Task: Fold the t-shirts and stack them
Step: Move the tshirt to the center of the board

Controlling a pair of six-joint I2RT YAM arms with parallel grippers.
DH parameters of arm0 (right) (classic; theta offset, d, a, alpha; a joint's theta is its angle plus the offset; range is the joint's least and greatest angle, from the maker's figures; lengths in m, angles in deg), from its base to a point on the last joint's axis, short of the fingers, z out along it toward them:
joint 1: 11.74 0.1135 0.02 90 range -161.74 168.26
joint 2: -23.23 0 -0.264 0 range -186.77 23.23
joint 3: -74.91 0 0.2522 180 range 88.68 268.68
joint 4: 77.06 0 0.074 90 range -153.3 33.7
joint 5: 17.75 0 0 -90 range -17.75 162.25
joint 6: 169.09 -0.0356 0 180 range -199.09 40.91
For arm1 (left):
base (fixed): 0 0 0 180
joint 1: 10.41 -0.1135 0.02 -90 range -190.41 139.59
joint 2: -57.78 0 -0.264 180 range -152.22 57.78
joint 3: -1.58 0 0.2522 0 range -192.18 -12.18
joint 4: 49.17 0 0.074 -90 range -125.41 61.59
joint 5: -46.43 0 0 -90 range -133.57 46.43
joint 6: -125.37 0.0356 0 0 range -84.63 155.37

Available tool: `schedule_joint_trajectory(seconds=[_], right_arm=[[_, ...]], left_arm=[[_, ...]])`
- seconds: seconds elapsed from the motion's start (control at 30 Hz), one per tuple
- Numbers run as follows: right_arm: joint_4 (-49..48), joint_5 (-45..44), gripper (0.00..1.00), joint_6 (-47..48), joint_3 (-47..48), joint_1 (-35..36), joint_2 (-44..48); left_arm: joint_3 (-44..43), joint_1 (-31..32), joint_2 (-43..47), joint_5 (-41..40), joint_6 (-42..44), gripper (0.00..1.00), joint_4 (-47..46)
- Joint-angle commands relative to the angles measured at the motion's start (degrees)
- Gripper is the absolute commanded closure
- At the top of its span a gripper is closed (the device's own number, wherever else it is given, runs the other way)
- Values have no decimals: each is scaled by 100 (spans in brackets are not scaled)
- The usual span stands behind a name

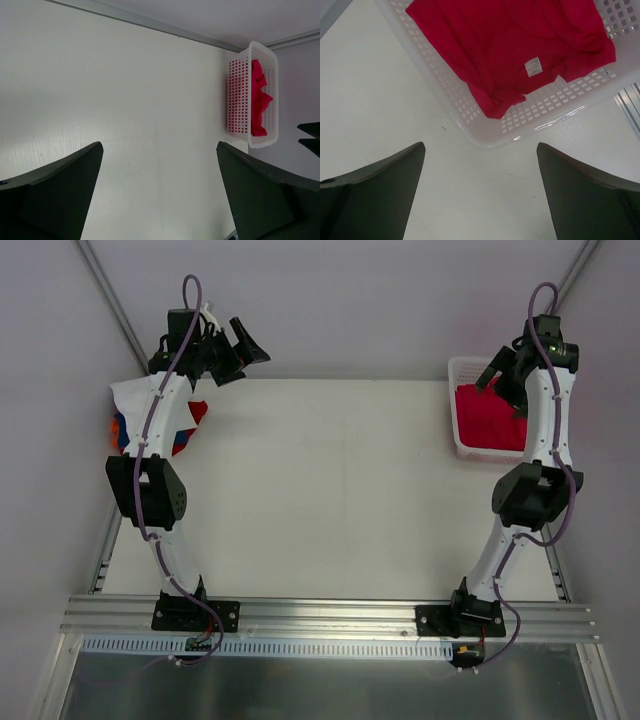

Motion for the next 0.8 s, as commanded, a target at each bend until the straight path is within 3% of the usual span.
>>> schedule_joint_trajectory(seconds=[0.0, 0.3, 0.43, 0.53, 0.6, 0.63, 0.77], right_arm=[[168, 100, 0, 82, 66, -50, -47], [-174, 294, 0, 275, 384, -42, -636], [-2067, 233, 0, 530, -890, 11, -39], [-2188, 197, 1, 460, -358, -59, -300], [-2065, 399, 13, 451, 108, -94, -862], [-1943, 486, 24, 381, 476, -112, -1038], [-1924, 610, 36, -128, 532, -191, -1575]], left_arm=[[13, -11, 239, 161, 109, 1, -92], [180, -11, 292, 231, 74, 1, -92], [163, -11, 265, 214, 48, 1, -92], [154, -11, 248, 249, 39, 1, -92], [171, -11, 239, 249, 39, 1, -92], [154, -11, 239, 258, 30, 1, -92], [101, -11, 186, 293, 30, 1, -92]])
